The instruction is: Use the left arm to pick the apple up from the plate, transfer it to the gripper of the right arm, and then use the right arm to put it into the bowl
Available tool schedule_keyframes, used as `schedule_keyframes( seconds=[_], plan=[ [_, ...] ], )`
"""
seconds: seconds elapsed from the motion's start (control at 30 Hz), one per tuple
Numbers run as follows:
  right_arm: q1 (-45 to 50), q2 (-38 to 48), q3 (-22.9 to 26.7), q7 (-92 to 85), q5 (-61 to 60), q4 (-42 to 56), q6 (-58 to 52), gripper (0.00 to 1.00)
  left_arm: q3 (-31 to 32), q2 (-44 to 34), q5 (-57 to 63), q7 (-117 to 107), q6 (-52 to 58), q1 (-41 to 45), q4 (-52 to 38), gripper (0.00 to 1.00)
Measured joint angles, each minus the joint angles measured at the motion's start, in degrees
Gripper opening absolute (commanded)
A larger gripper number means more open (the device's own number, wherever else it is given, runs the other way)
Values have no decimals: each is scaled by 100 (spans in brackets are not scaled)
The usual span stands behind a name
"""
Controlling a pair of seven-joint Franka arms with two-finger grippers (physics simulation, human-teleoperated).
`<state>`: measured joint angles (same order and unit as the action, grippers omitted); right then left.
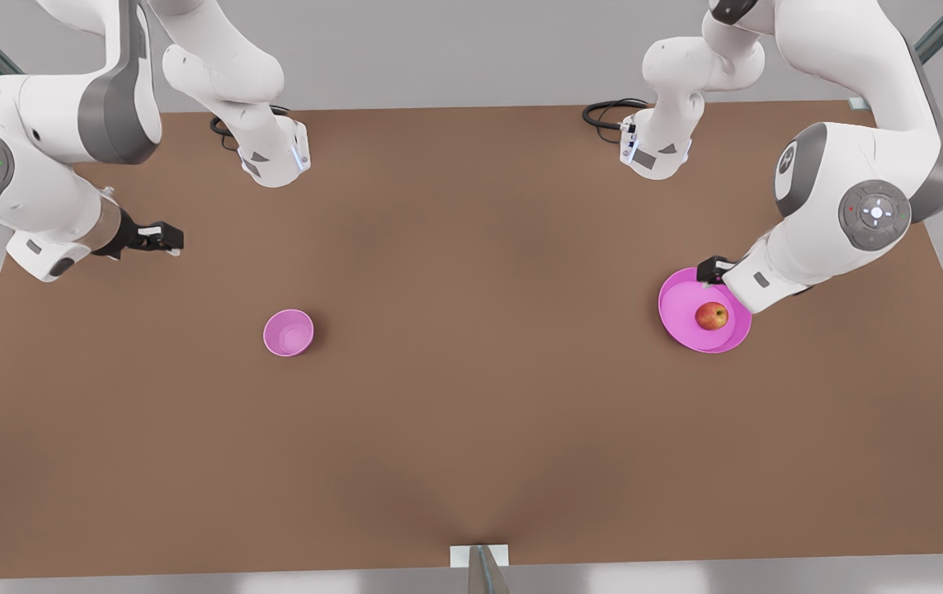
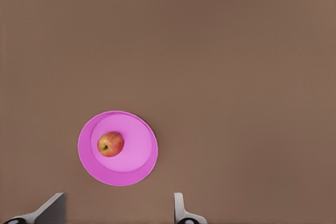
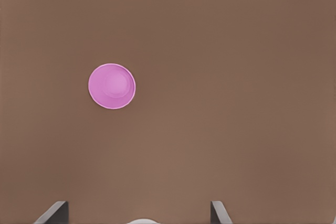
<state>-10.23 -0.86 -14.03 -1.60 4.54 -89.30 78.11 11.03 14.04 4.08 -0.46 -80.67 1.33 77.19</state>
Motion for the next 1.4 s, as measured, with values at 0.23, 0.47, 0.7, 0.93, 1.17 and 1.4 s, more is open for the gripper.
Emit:
schedule_keyframes(
  seconds=[0.23,0.47,0.7,0.93,1.17,1.4],
  plan=[
    [28,-24,-2,-38,6,-9,142,100,-591,526,12,3,-1619,-274,2005,100],
    [-6,-11,-2,-66,10,-122,201,100,-1251,688,-693,407,-3776,-473,3469,100],
    [-81,-8,-8,-84,13,-197,238,100,-1473,692,-855,994,-4893,-508,4338,100],
    [-157,-7,-9,-97,21,-272,263,100,-1477,666,-879,1386,-5360,-428,4870,100],
    [-198,44,15,-107,14,-292,253,100,-1480,689,-882,1626,-5501,-460,5115,100],
    [-247,26,10,-116,15,-350,266,100,-1478,825,-893,1774,-5557,-468,5133,100]
  ],
)
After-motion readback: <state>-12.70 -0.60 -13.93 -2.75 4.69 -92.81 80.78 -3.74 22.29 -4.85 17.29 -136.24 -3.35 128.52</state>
